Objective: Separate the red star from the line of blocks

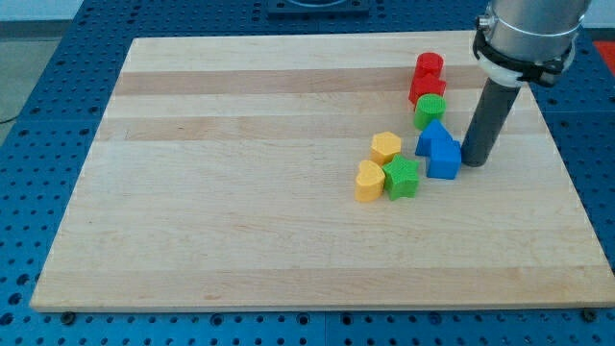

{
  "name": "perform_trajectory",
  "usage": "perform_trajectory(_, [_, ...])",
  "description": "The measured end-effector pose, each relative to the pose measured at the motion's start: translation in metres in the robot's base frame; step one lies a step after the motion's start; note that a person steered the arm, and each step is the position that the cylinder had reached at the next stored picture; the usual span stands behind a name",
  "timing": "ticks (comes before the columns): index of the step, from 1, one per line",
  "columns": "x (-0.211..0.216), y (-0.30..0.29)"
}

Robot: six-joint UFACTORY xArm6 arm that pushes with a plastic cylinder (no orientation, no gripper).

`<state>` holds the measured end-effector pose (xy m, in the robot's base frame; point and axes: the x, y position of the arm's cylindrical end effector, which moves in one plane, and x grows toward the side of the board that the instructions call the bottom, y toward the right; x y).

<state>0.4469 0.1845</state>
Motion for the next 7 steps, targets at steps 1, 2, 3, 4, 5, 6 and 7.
perform_trajectory(1, [0.000,-0.012])
perform_trajectory(2, [0.000,-0.024])
perform_trajectory(3, [-0.004,-0.017])
perform_trajectory(4, [-0.033,0.031])
perform_trajectory(5, [-0.069,0.077])
perform_trajectory(6, [-0.101,0.098])
perform_trajectory(7, [-0.104,0.074])
